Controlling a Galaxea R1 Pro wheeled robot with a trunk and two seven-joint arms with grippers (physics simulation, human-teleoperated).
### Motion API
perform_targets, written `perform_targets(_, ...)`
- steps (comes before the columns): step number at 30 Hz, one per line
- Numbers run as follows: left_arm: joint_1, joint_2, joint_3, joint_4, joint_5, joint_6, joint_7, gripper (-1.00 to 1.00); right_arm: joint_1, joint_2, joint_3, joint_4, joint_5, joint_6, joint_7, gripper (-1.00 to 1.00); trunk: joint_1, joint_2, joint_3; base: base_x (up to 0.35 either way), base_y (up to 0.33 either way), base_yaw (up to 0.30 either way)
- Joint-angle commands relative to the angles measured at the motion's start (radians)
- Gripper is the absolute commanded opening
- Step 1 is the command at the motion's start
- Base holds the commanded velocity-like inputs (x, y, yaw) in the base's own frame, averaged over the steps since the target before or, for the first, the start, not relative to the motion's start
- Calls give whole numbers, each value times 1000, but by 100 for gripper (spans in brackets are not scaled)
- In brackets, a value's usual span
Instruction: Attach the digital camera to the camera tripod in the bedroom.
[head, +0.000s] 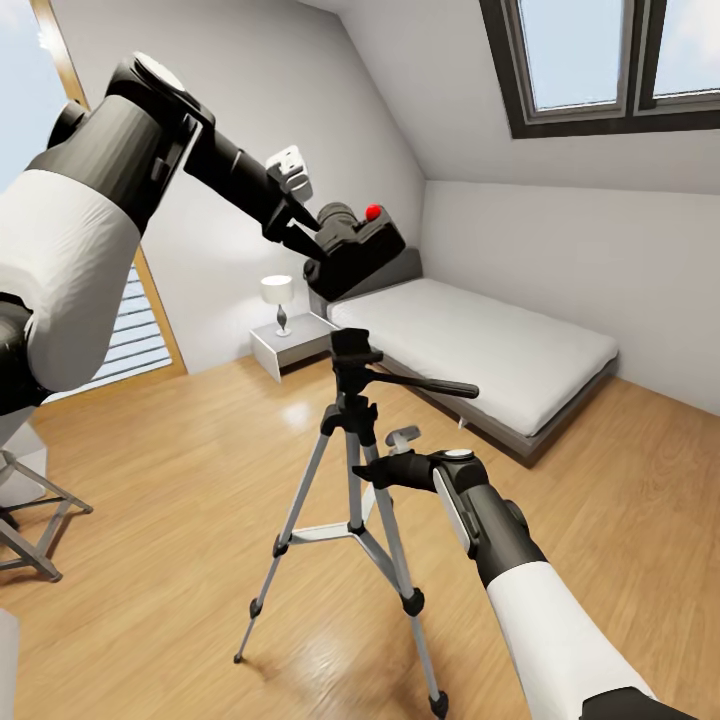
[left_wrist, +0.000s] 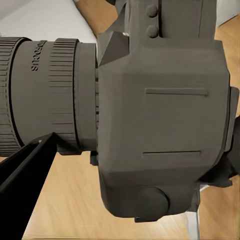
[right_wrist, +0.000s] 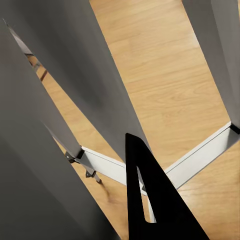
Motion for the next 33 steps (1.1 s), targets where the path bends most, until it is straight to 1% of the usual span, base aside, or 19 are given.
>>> perform_targets(1,-1,0,-4,-2,-11,19,-6,-100,-1,0,-1,17,64,3,-29,-100,1,-2,-2,0,0,0)
perform_targets(4,-2,1,-22,-6,-27,26,-6,-100,-1,0,-2,17,64,3,-29,-100,1,-2,-2,0,0,0)
perform_targets(5,-3,2,-42,-9,-43,28,-7,-100,-1,0,-2,17,63,3,-29,-100,1,-2,-2,0,0,0)
perform_targets(8,-3,2,-78,-11,-65,30,-8,-100,-1,0,-4,17,63,3,-30,-100,1,-2,-2,0,0,0)
perform_targets(9,-4,3,-98,-12,-73,31,-8,-100,-1,0,-4,17,63,3,-30,-100,1,-2,-2,0,0,0)
perform_targets(13,-4,4,-127,-10,-83,32,-8,-100,-1,0,-3,18,63,3,-30,-100,1,-2,-2,0,0,0)
perform_targets(16,-4,5,-138,-9,-86,31,-8,-100,-1,0,-3,18,62,3,-30,-100,1,-2,-2,0,0,0)
perform_targets(20,-4,21,-149,-12,-83,30,-10,-100,-1,0,-3,18,62,3,-30,-100,1,-2,-2,0,0,0)
perform_targets(21,-4,35,-149,-12,-77,30,-10,-100,-1,0,-3,18,62,1,-30,-100,1,-2,-2,0,0,0)
perform_targets(24,-4,65,-146,-13,-50,30,-10,-100,-1,0,-3,18,63,0,-30,-100,1,-2,-2,0,0,0)
perform_targets(25,-4,89,-141,-14,-11,31,-10,-100,-1,0,-3,18,63,-1,-30,-100,1,-2,-2,0,0,0)
perform_targets(26,-4,102,-137,-16,18,31,-10,-100,-1,0,-3,18,63,-1,-30,-100,1,-2,-2,0,0,0)
perform_targets(28,-4,131,-123,-21,92,32,-10,-100,-1,0,-3,18,63,-1,-30,-100,1,-2,-2,0,0,0)
perform_targets(29,-4,163,-99,-33,188,32,-10,-100,-1,0,-3,18,63,-1,-30,-100,1,-2,-2,0,0,0)
perform_targets(30,-4,181,-84,-40,243,33,-10,-100,-1,0,-3,18,63,-2,-30,-100,1,-2,-2,0,0,0)
perform_targets(32,-4,220,-47,-54,365,35,-10,-100,-1,0,-3,18,63,-2,-30,-100,1,-2,-2,0,0,0)
perform_targets(33,-4,261,-8,-62,497,38,-9,-100,-1,0,-3,18,63,-2,-30,-100,1,-2,-2,0,0,0)
